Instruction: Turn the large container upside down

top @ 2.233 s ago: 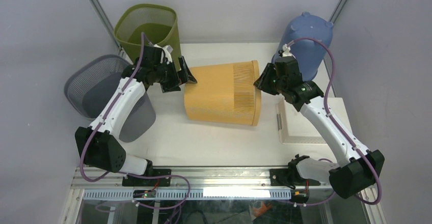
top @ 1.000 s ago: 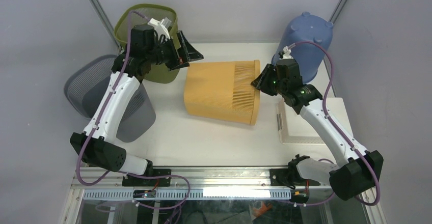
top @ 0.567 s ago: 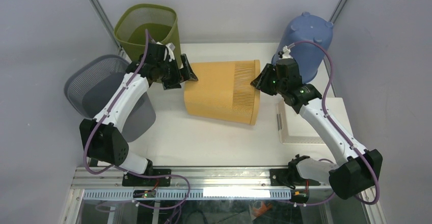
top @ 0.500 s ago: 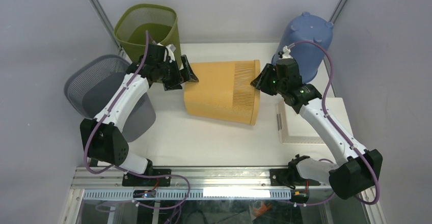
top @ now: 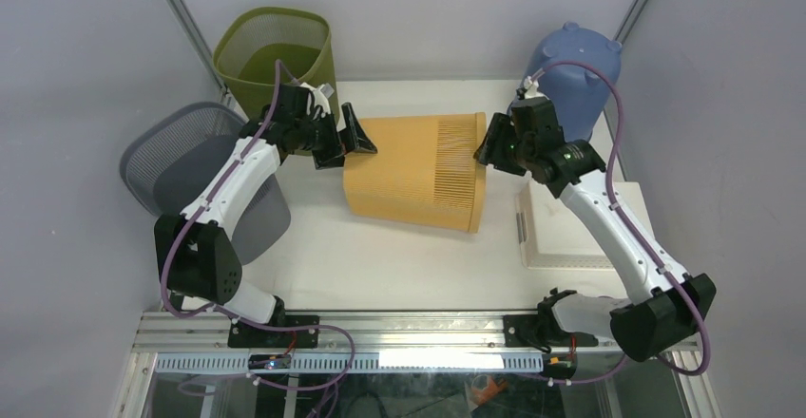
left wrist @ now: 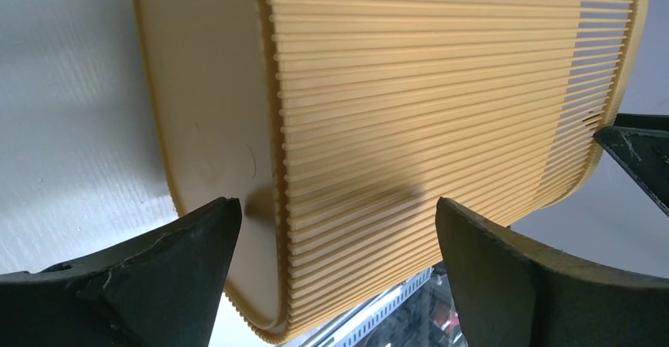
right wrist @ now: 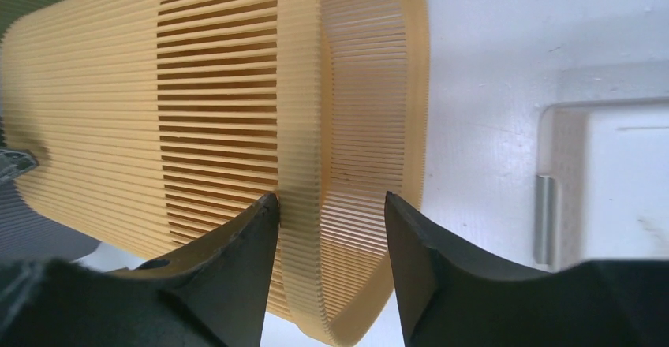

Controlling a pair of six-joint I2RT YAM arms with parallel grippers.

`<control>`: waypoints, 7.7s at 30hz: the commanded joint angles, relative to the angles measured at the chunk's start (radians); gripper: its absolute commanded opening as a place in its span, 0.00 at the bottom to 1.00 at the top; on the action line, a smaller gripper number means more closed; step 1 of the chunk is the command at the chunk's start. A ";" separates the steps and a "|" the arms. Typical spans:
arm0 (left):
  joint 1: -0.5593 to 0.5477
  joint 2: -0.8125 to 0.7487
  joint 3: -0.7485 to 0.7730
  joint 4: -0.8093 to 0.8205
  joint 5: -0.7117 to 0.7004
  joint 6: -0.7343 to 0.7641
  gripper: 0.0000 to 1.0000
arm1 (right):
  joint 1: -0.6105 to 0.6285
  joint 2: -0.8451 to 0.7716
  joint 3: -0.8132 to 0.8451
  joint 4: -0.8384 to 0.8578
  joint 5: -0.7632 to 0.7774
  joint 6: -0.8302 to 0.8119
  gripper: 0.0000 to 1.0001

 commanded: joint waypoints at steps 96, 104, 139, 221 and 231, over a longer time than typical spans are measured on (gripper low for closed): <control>-0.403 -0.171 -0.031 0.246 -0.248 0.069 0.98 | 0.024 -0.386 -0.012 -0.045 0.122 0.110 0.71; -0.402 0.234 0.363 0.268 -0.281 0.165 0.99 | 0.024 -0.452 0.045 -0.119 0.205 0.101 0.71; -0.081 0.176 0.693 0.007 -0.885 0.524 0.99 | 0.024 -0.388 -0.012 -0.064 0.087 0.118 0.72; -0.189 -0.191 -0.175 0.373 0.091 -0.103 0.00 | 0.024 -0.486 -0.114 -0.240 0.024 0.137 0.87; -0.158 -0.113 -0.196 0.336 -0.047 0.028 0.26 | 0.024 -0.532 -0.155 -0.288 -0.036 0.190 0.93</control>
